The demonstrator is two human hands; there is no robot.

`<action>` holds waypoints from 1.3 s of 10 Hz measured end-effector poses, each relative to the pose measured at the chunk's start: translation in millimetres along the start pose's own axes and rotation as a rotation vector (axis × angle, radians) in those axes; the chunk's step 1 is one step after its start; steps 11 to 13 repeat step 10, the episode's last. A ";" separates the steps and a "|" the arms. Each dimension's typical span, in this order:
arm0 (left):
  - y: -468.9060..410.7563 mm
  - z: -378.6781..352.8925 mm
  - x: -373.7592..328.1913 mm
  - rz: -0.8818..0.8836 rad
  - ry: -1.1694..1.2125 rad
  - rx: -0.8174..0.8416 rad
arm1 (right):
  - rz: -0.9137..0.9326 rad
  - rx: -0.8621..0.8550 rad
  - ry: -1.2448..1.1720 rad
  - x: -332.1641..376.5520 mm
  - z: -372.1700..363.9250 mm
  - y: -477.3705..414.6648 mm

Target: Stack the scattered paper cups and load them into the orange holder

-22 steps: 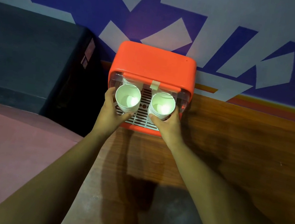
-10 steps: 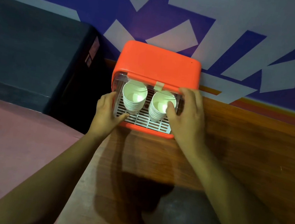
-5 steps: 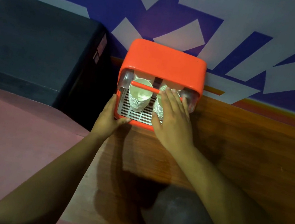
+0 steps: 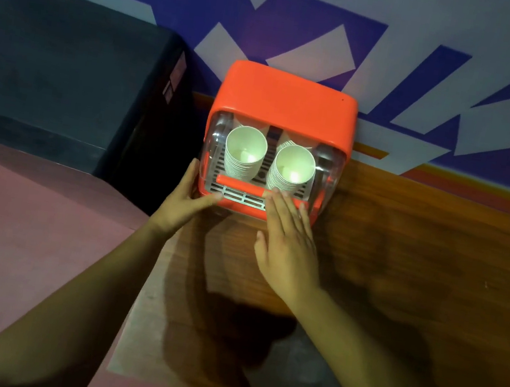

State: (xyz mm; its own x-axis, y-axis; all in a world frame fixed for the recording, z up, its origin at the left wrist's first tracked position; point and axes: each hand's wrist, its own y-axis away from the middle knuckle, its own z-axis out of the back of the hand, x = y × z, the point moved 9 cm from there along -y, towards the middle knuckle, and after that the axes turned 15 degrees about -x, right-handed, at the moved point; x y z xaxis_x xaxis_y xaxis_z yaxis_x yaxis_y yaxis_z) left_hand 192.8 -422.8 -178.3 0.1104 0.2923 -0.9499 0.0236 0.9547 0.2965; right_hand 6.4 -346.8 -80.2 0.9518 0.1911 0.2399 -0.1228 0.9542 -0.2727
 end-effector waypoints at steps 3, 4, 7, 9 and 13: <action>8.9 6.1 -16.7 -0.106 -0.134 -0.102 | -0.264 -0.148 -0.028 -31.0 -6.0 14.0; 8.1 5.7 -13.5 -0.130 -0.162 -0.111 | -0.427 -0.230 -0.085 -37.9 -6.9 19.9; 11.0 6.1 -13.4 -0.115 -0.201 -0.119 | -0.815 -0.126 -0.323 -70.4 -19.4 31.3; 36.2 17.9 -42.6 -0.042 -0.373 -0.257 | -0.759 0.007 -0.288 -76.9 15.8 30.1; 59.1 29.8 -65.0 -0.034 -0.443 -0.314 | -0.705 0.048 -0.213 -84.5 48.7 32.4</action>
